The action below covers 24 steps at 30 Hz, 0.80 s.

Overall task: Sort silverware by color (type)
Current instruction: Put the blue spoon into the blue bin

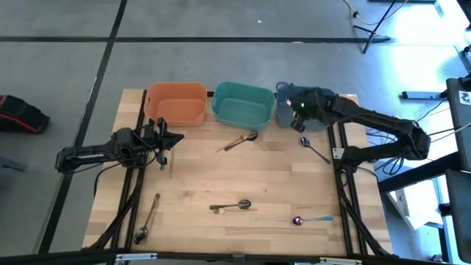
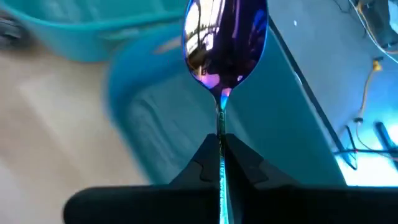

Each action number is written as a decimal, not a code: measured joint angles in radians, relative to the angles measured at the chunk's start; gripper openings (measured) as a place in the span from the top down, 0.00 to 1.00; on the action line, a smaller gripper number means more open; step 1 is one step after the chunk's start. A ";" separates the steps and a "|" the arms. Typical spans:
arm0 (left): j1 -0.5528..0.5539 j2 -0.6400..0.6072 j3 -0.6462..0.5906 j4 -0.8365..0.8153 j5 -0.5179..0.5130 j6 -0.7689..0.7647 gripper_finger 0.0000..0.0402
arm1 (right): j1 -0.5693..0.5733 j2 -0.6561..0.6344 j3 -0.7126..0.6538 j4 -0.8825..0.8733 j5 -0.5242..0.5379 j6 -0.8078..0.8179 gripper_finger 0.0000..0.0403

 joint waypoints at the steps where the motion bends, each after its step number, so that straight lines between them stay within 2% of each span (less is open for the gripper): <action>1: 0.000 0.000 0.000 0.000 0.000 0.000 0.98 | -0.039 0.000 -0.011 0.016 -0.021 -0.028 1.00; 6: 0.000 0.000 0.000 0.000 0.000 0.000 0.98 | -0.207 0.015 -0.067 0.103 -0.166 -0.110 1.00; 11: 0.000 0.000 0.000 0.013 0.000 0.000 0.98 | -0.287 0.056 -0.117 0.147 -0.272 -0.198 1.00; 16: 0.000 0.000 0.002 0.023 0.006 -0.001 0.98 | -0.321 0.104 -0.146 0.186 -0.280 -0.262 1.00; 24: 0.000 0.000 0.002 0.031 0.006 -0.003 0.98 | -0.330 0.185 -0.174 0.226 -0.280 -0.267 1.00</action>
